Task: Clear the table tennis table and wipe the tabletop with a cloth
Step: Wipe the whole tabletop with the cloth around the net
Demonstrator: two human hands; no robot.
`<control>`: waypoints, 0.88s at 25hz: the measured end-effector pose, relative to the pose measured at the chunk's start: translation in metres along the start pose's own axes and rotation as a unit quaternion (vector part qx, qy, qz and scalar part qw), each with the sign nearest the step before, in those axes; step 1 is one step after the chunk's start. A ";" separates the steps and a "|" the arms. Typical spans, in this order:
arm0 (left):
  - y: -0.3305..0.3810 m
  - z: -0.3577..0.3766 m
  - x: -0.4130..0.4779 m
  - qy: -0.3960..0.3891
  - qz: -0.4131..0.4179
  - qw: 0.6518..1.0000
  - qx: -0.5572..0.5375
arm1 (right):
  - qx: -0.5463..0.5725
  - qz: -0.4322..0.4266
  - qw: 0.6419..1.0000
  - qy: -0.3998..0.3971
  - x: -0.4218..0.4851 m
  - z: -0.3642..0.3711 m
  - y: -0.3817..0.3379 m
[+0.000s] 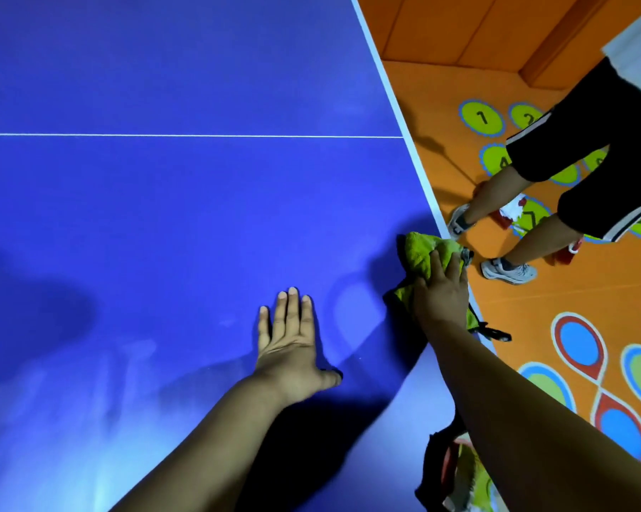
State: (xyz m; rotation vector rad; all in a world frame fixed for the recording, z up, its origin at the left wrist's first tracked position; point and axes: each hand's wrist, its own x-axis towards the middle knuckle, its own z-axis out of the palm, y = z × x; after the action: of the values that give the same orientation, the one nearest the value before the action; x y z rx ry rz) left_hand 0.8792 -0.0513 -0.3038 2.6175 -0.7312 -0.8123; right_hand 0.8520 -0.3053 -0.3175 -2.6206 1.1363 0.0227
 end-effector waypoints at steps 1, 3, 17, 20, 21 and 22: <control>-0.005 -0.005 -0.003 -0.003 0.016 1.000 -0.020 | -0.009 0.003 1.000 -0.005 -0.014 0.004 -0.011; -0.025 -0.013 -0.015 0.022 0.046 0.997 -0.049 | -0.031 -0.013 0.999 -0.013 -0.046 0.013 -0.041; -0.310 -0.058 -0.215 0.217 -0.167 0.960 -0.057 | -0.110 -0.244 0.959 -0.090 -0.244 0.119 -0.370; -0.352 -0.057 -0.246 0.227 -0.203 0.951 -0.045 | -0.108 -0.308 0.940 -0.101 -0.284 0.141 -0.421; -0.361 -0.056 -0.255 0.230 -0.211 0.949 -0.043 | -0.112 -0.330 0.932 -0.103 -0.296 0.147 -0.434; -0.368 -0.055 -0.262 0.237 -0.214 0.947 -0.043 | -0.117 -0.350 0.924 -0.105 -0.306 0.153 -0.445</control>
State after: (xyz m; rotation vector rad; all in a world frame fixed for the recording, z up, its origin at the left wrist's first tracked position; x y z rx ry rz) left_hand 0.8649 0.4038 -0.3004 2.7614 0.0059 -0.2679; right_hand 0.9754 0.2422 -0.3130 -2.9870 0.0900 0.2962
